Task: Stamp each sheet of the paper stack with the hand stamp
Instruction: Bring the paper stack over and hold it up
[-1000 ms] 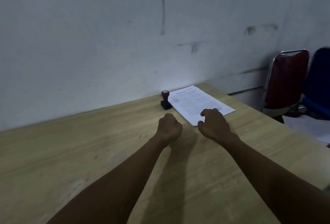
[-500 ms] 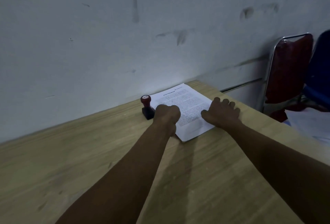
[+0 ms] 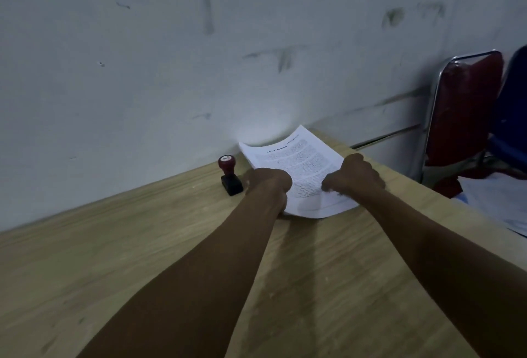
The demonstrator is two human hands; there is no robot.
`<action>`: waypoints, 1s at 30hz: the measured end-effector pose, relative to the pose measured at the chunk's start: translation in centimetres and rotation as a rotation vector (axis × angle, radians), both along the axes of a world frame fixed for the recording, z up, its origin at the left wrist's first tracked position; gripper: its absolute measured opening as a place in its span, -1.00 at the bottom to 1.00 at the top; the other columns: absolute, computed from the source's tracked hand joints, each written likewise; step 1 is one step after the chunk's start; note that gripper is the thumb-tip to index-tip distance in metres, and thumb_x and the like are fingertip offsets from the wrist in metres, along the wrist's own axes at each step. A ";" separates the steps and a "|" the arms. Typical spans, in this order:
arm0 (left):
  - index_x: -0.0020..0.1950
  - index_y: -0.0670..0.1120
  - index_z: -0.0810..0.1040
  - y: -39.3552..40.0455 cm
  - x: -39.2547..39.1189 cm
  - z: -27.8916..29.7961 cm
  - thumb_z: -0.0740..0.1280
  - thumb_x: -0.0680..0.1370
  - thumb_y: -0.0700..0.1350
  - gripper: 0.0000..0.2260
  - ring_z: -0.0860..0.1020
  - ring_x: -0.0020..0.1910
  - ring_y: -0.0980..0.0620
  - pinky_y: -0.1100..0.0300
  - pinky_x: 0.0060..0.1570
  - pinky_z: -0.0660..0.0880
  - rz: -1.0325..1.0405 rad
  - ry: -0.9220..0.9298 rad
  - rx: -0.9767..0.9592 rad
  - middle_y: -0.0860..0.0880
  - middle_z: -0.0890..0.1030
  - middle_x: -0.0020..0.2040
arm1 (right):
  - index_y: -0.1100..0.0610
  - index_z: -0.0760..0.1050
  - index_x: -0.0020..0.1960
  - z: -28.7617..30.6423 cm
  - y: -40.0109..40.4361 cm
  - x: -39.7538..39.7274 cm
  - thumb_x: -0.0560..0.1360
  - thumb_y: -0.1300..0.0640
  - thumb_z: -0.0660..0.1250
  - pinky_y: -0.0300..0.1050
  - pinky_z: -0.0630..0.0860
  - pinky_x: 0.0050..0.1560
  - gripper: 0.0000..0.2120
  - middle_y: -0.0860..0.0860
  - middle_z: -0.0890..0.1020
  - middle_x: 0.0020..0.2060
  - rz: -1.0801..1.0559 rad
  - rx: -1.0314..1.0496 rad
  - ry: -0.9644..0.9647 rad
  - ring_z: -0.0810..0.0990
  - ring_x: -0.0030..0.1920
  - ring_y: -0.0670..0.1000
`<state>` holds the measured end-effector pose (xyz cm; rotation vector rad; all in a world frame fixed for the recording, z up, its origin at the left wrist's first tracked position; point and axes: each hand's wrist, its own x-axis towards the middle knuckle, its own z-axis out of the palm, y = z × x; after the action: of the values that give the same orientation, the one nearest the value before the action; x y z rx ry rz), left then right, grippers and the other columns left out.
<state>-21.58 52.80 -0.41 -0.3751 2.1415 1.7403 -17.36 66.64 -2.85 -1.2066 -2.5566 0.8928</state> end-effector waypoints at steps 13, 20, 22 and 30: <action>-0.05 -0.04 0.47 -6.7 2.4 0.3 0.26 0.50 -0.38 -0.77 0.54 -0.21 0.16 0.42 -0.48 0.46 -0.153 0.544 0.146 0.06 0.57 -0.13 | 0.25 0.55 -0.07 1.2 -1.5 4.9 0.34 0.28 0.43 -0.08 0.57 -0.25 -0.82 0.13 0.65 -0.12 0.013 -0.288 0.497 0.61 -0.20 0.09; 0.04 -0.04 0.55 -18.4 6.8 3.0 0.34 0.52 -0.31 -0.81 0.66 -0.06 -0.01 0.04 -0.11 0.61 -0.246 0.645 0.203 0.00 0.69 -0.02 | 0.24 0.60 0.10 6.8 -7.7 8.4 0.41 0.37 0.46 0.17 0.59 0.04 -0.72 0.22 0.68 0.05 0.293 -0.776 0.762 0.66 0.01 0.26; 0.09 -0.04 0.56 -22.1 8.3 3.6 0.33 0.53 -0.30 -0.79 0.66 -0.02 -0.01 -0.02 -0.01 0.60 -0.280 0.653 0.208 0.03 0.70 0.01 | 0.28 0.58 0.19 8.2 -10.2 9.0 0.43 0.40 0.42 0.14 0.59 0.01 -0.67 0.22 0.67 0.07 0.387 -0.835 0.809 0.66 0.02 0.27; 0.16 0.04 0.59 -36.7 12.9 5.8 0.38 0.45 -0.38 -0.61 0.67 -0.02 0.02 0.26 -0.22 0.58 -0.162 0.672 0.166 0.05 0.70 0.04 | 0.25 0.60 0.17 10.5 -24.4 10.0 0.44 0.45 0.40 0.08 0.60 0.07 -0.68 0.15 0.70 0.03 0.629 -0.832 0.827 0.68 0.01 0.18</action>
<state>-8.71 16.11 5.38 0.4863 2.3220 2.1291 -7.32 42.25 7.61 0.0365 -1.8456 2.1452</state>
